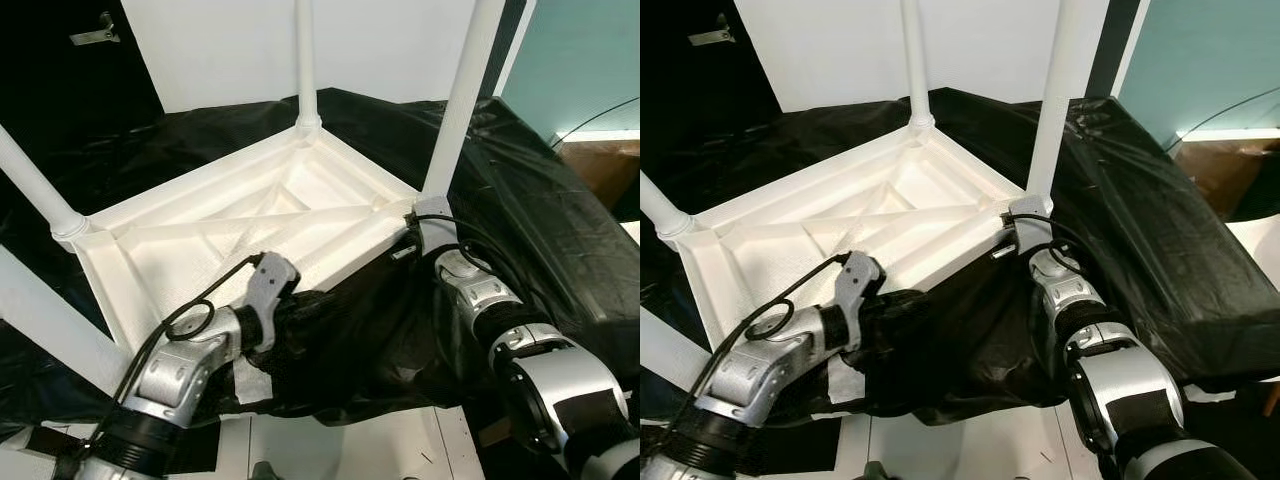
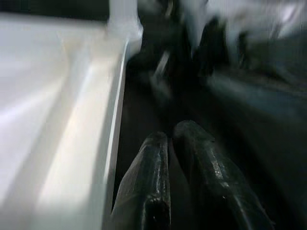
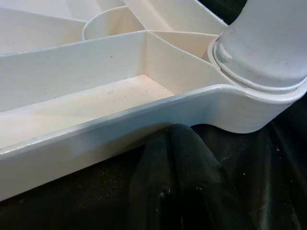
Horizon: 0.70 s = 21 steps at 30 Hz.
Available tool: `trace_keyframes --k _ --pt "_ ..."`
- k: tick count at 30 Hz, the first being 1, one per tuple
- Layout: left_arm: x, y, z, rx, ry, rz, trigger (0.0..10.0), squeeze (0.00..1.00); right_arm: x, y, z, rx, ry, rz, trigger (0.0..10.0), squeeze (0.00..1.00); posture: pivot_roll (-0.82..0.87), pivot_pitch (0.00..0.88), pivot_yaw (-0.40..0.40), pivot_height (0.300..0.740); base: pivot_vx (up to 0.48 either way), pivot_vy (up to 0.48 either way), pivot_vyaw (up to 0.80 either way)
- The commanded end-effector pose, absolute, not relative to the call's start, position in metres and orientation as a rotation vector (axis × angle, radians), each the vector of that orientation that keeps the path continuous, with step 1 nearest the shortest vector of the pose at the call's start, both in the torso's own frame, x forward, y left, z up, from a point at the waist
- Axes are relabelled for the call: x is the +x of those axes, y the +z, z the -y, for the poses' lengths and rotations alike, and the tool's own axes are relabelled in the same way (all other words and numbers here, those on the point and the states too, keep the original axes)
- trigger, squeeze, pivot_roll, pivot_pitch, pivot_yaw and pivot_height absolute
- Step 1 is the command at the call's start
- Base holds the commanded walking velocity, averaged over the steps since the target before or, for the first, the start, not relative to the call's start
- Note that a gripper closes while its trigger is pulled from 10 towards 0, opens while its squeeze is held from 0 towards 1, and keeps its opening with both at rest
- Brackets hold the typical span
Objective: Building children table
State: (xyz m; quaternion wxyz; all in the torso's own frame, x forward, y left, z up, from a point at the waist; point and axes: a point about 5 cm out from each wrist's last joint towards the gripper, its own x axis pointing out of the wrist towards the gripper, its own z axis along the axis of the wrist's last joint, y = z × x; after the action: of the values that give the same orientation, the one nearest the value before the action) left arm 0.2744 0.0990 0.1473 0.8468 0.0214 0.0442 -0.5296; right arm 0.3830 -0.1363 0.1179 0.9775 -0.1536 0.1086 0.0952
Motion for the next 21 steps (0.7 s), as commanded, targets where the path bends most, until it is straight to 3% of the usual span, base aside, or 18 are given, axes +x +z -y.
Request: trace_keyframes --k 1,6,21 --pt "0.274 0.157 -0.099 -0.007 -1.137 -0.022 10.0 0.0 0.382 0.119 0.129 -0.292 0.209 -0.181 10.0 0.0 0.08 0.041 0.021 0.74 0.0 0.0 0.0" --pt "0.27 0.176 -0.094 -0.141 -1.166 0.103 10.0 0.0 0.377 0.112 0.127 -0.27 0.213 -0.174 10.0 0.0 0.07 0.036 0.028 0.74 0.0 0.0 0.0" --pt "0.228 0.154 -0.13 -0.247 -1.281 0.002 10.0 0.0 0.362 0.104 0.128 -0.213 0.182 -0.123 10.0 0.0 0.04 0.036 0.033 0.74 0.0 0.0 0.0"
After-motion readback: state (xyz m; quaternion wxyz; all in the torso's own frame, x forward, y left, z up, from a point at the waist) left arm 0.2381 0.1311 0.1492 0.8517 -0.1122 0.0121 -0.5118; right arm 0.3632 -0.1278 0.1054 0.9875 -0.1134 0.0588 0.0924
